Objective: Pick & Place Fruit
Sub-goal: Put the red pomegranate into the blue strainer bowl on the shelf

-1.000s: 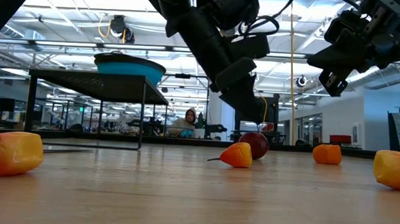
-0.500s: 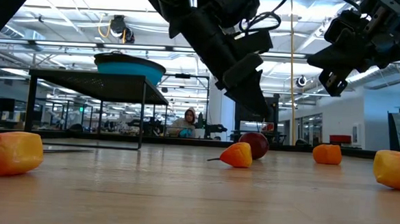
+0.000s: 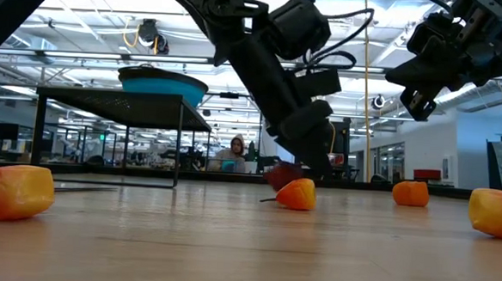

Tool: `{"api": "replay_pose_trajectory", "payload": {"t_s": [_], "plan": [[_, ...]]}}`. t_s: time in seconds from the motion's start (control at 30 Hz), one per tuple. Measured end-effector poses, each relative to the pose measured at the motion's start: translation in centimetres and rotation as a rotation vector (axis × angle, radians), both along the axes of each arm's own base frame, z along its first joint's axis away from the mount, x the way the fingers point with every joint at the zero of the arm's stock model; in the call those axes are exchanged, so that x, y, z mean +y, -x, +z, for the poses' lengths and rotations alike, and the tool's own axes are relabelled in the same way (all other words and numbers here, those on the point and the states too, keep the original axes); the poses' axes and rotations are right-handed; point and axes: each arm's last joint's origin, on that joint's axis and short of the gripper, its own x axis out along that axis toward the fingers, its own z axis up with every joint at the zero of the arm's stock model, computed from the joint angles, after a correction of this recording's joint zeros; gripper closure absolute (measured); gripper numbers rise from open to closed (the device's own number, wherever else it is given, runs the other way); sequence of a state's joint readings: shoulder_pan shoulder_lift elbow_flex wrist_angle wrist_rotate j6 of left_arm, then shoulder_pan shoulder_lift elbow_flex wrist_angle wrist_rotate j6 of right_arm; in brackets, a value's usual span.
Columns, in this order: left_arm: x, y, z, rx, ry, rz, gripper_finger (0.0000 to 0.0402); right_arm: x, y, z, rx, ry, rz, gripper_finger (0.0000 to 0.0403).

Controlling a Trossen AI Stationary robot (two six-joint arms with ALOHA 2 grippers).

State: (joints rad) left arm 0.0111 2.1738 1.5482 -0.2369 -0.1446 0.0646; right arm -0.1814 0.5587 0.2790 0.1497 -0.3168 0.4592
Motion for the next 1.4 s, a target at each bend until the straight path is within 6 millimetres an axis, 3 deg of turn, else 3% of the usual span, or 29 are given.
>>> {"api": "replay_pose_trajectory", "payload": {"t_s": [0.13, 0.33, 0.5, 0.8, 1.4], "plan": [[-0.4, 0.1, 0.6, -0.015, -0.009, 0.042, 0.0158, 0.0, 0.0, 0.0, -0.001, 0.000, 0.000, 0.0403], [-1.0, 0.2, 4.8, 0.076, -0.011, 0.158, 0.0158, 0.0, 0.0, 0.0, -0.002, 0.000, 0.000, 0.0403], [-1.1, 1.0, 6.4, 0.186, -0.004, 0.197, 0.0158, 0.0, 0.0, 0.0, -0.002, 0.000, 0.000, 0.0403], [-1.2, 2.8, 5.9, 0.392, 0.055, 0.231, 0.0158, 0.0, 0.0, 0.0, -0.002, 0.000, 0.000, 0.0403], [-0.8, 2.2, 6.0, 0.319, 0.153, 0.304, 0.0156, 0.0, 0.0, 0.0, -0.002, 0.000, -0.001, 0.0403]]}}
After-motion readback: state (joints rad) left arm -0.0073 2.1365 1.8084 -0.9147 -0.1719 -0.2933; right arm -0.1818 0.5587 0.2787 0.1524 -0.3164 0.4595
